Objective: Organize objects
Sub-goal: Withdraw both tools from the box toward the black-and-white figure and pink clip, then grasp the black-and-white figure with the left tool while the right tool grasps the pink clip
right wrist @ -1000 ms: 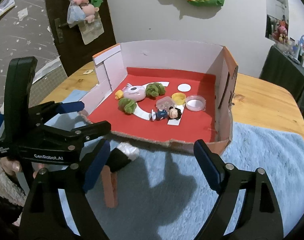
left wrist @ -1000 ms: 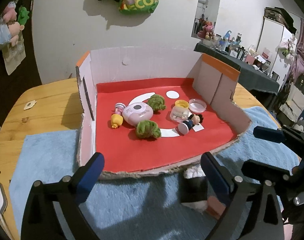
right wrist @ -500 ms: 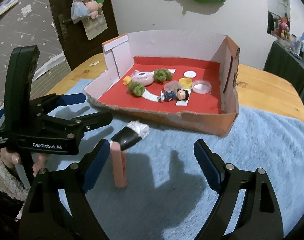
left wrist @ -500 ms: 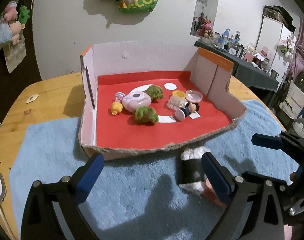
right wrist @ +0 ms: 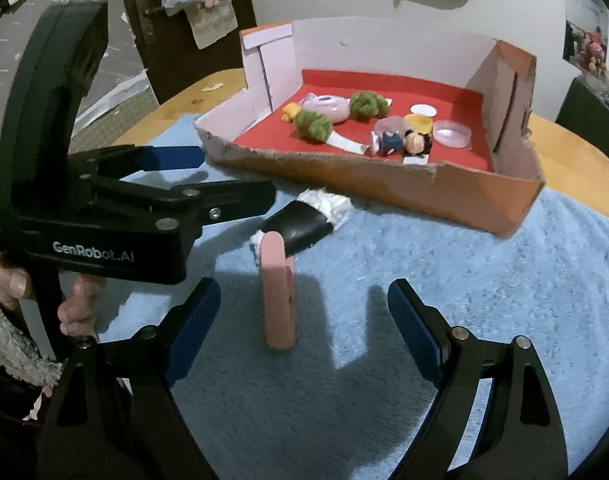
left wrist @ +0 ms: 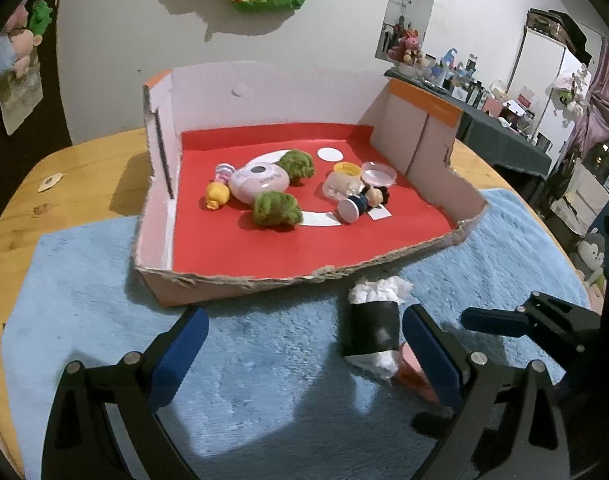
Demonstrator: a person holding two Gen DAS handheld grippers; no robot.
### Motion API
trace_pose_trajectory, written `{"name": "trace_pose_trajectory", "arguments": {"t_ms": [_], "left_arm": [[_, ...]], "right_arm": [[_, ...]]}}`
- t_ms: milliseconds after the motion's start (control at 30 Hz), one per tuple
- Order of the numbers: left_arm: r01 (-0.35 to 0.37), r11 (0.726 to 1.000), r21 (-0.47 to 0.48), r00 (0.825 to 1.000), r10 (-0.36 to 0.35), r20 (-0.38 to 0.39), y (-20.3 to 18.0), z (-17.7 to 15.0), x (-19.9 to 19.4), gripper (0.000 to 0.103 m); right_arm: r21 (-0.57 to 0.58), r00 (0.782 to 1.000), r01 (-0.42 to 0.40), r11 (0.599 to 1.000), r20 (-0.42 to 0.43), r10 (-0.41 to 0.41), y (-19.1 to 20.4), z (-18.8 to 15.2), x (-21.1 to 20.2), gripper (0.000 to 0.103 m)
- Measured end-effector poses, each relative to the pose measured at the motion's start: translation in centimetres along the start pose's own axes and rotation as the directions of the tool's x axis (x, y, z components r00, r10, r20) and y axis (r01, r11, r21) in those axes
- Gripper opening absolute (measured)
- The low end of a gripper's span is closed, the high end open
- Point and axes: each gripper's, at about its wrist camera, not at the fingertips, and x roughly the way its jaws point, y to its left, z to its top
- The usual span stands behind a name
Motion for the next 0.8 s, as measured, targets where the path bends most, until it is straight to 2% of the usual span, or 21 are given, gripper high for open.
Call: {"name": "trace_pose_trajectory", "arguments": {"t_ms": [133, 267, 467, 567, 633, 700, 800], "left_arm": [[0.016, 1.0, 0.019, 1.0, -0.016, -0.023, -0.7, 0.0, 0.7, 0.098], [0.02, 0.999, 0.033, 0.999, -0.018, -0.04, -1.3, 0.2, 1.5, 0.098], [0.052, 0.998, 0.017, 0.996, -0.051, -0.079, -1.5, 0.5, 2.8, 0.09], [0.061, 0.998, 0.015, 0.995, -0.06, -0.086, -1.5, 0.5, 3.1, 0.081], [0.055, 0.998, 0.018, 0.994, -0.053, -0.093, -1.4, 0.5, 3.3, 0.077], [0.062, 0.998, 0.018, 0.993, -0.06, -0.1, -1.2, 0.4, 3.4, 0.077], [0.058, 0.998, 0.038, 0.994, -0.054, -0.098, -1.4, 0.2, 3.3, 0.074]], "right_arm": [[-0.007, 1.0, 0.026, 1.0, -0.012, -0.026, 0.0, -0.3, 0.9, 0.086], [-0.012, 0.994, 0.112, 0.994, -0.002, -0.112, -0.8, -0.5, 0.8, 0.086], [0.018, 0.988, 0.153, 0.988, -0.001, -0.153, -2.9, -0.9, -0.3, 0.086], [0.008, 0.99, 0.141, 0.99, 0.007, -0.141, -2.8, -0.9, -0.6, 0.086], [-0.033, 0.995, 0.102, 0.994, 0.014, -0.102, -2.0, -1.0, -0.7, 0.086], [-0.069, 0.996, 0.084, 0.994, 0.013, -0.084, -1.1, -1.0, -0.6, 0.086], [-0.119, 0.998, 0.062, 0.991, 0.009, -0.061, 0.0, -0.8, 0.1, 0.075]]}}
